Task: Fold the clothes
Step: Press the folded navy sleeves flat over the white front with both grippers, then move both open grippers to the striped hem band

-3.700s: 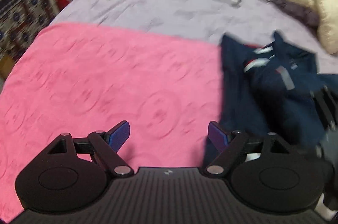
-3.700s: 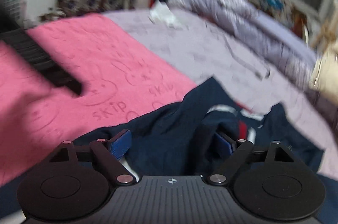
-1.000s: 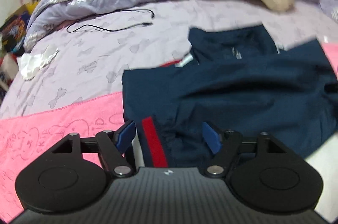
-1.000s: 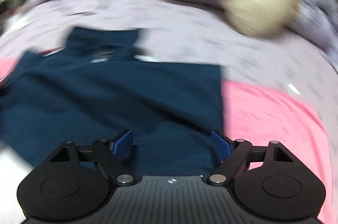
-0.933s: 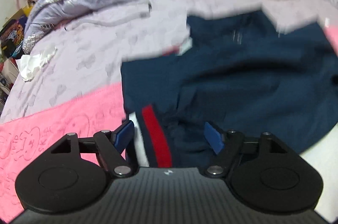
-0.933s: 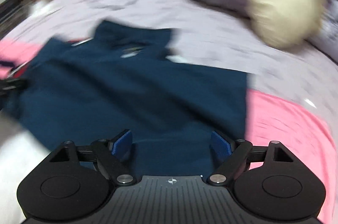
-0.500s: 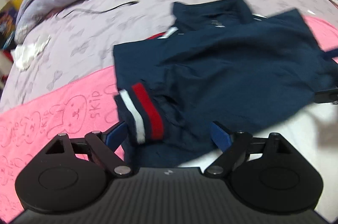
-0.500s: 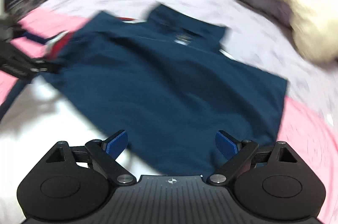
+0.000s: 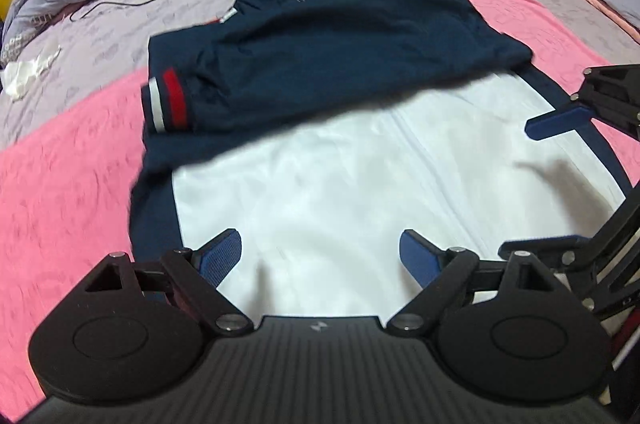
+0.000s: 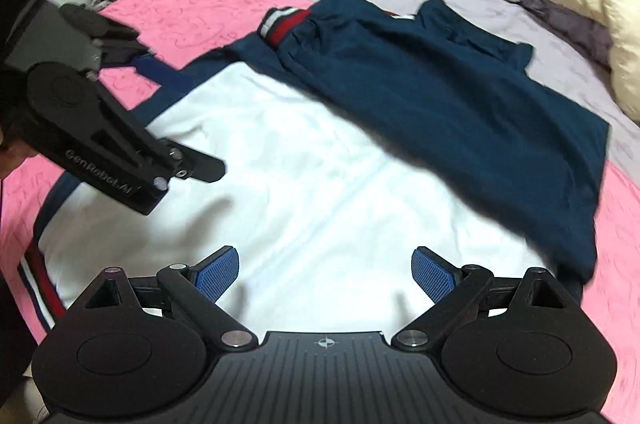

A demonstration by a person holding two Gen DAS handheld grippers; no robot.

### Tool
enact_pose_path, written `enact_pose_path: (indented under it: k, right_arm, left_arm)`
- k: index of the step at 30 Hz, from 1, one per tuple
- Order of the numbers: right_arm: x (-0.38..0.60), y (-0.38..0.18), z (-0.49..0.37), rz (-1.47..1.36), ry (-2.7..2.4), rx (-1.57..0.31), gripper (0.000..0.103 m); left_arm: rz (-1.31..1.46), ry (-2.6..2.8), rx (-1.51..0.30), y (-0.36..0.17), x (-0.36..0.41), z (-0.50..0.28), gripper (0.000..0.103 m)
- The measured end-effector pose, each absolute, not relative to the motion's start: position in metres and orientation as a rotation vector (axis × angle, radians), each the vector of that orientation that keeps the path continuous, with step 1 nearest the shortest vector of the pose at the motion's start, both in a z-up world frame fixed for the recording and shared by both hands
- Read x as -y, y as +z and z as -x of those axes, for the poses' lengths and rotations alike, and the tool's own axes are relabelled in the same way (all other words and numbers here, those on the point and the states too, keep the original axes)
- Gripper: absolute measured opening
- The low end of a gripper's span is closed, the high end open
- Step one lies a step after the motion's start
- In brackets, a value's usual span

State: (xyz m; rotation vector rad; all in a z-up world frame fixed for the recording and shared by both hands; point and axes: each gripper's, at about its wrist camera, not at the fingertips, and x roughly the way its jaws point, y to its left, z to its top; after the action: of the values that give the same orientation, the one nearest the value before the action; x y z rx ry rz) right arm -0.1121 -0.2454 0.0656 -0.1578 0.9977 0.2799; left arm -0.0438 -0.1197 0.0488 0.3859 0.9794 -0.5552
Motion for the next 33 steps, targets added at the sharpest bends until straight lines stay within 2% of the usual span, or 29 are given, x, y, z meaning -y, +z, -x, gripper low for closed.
enact_pose_path:
  k: [11, 17, 22, 26, 33]
  right_arm:
    - [0.243, 0.052, 0.258, 0.133, 0.164, -0.808, 0.097]
    - [0.242, 0.052, 0.332, 0.01, 0.134, -0.795, 0.098]
    - [0.237, 0.053, 0.365, 0.062, 0.163, -0.798, 0.098]
    - [0.241, 0.056, 0.373, 0.12, 0.166, -0.794, 0.098]
    - [0.254, 0.054, 0.374, 0.102, 0.114, -0.78, 0.099]
  left_arm:
    - [-0.289, -0.509, -0.878, 0.045, 0.099, 0.195, 0.089]
    - [-0.294, -0.505, -0.849, 0.052, 0.096, 0.263, 0.089]
    - [-0.278, -0.572, -0.819, 0.052, 0.094, 0.282, 0.089]
    - [-0.399, -0.615, -0.752, 0.052, 0.093, 0.286, 0.091]
    - [-0.355, -0.571, -0.779, 0.044, 0.079, 0.279, 0.091]
